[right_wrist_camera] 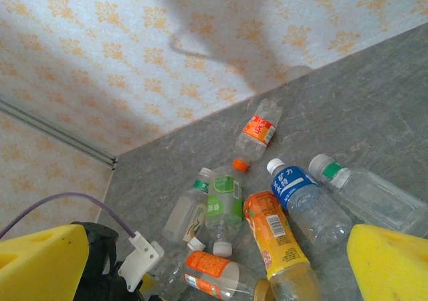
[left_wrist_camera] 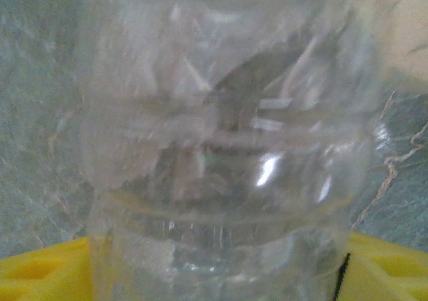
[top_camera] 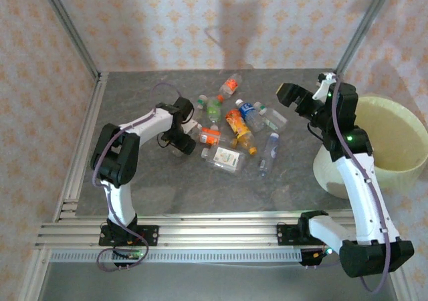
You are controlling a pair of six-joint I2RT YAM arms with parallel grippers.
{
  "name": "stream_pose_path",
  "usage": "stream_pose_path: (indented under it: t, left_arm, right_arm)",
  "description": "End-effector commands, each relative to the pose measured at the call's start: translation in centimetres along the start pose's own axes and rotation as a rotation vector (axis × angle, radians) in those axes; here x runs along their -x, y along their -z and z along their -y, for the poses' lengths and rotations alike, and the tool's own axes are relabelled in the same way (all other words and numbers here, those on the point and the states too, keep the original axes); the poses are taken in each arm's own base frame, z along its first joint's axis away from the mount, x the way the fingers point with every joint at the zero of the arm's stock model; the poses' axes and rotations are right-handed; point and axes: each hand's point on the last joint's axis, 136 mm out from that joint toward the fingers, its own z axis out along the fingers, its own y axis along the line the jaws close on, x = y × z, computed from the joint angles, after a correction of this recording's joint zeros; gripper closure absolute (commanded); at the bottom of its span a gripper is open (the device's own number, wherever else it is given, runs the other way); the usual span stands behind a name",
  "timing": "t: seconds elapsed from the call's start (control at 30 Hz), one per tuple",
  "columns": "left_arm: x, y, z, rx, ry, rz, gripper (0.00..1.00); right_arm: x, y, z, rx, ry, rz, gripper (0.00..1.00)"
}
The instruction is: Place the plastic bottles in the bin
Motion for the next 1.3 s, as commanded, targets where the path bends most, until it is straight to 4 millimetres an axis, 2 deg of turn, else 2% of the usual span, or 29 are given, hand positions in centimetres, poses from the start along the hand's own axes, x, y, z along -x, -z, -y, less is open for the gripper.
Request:
stream_pose_path:
  t: [0.0, 0.1, 0.23, 0.33, 0.43, 0.57, 0.63, 0.7, 0.87, 1.0, 1.2, 1.27]
  left_arm:
    - [0.1, 1.1, -0.5, 0.023, 0.012, 0.041, 0.32]
    - [0.2, 2.1, -0.7, 0.03, 0.053, 0.075, 0.47]
    - [-0.3, 4.1, -0.8, 0.042, 0.135, 0.154, 0.53]
    - [-0.7, 6.2, -0.7, 0.036, 0.227, 0.248, 0.57]
    - [-0.6, 8.7, 1.0, -0.074, 0.29, 0.378, 0.57]
    - [0.0, 13.6, 4.1, -0.244, 0.329, 0.596, 0.56]
    - [0.1, 16.1, 5.2, -0.297, 0.335, 0.7, 0.55]
    - [-0.3, 18.5, 6.3, -0.346, 0.332, 0.787, 0.54]
    - [-1.4, 22.3, 7.1, -0.43, 0.35, 0.938, 0.54]
    - [-2.5, 23.4, 7.0, -0.433, 0.351, 0.983, 0.53]
    - [-2.6, 24.7, 9.1, -0.522, 0.23, 0.974, 0.51]
    - [-2.3, 25.6, 9.9, -0.563, 0.188, 0.982, 0.51]
  right_arm:
    - [0.4, 1.1, -0.9, 0.024, 0.01, 0.019, 0.01]
    - [-0.8, 0.4, -1.8, 0.099, 0.011, -0.01, 0.01]
    - [-2.2, -1.3, -2.6, 0.152, 0.01, -0.019, 0.01]
    - [-3.1, -3.3, -3.0, 0.162, 0.003, -0.035, 0.01]
    - [-3.6, -5.0, -3.5, 0.145, -0.017, -0.058, 0.01]
    - [-3.9, -7.1, -5.0, 0.21, -0.074, -0.056, 0.01]
    - [-4.8, -8.8, -5.7, 0.236, -0.096, -0.098, 0.01]
    - [-6.0, -9.9, -7.3, 0.276, -0.098, -0.157, 0.01]
    - [-10.1, -10.2, -12.0, 0.387, 0.001, -0.271, 0.01]
    - [-12.7, -9.3, -15.3, 0.501, 0.042, -0.348, 0.01]
    - [-14.6, -8.0, -20.8, 0.713, 0.076, -0.418, 0.01]
    - [-15.3, -8.1, -21.9, 0.722, 0.086, -0.466, 0.01]
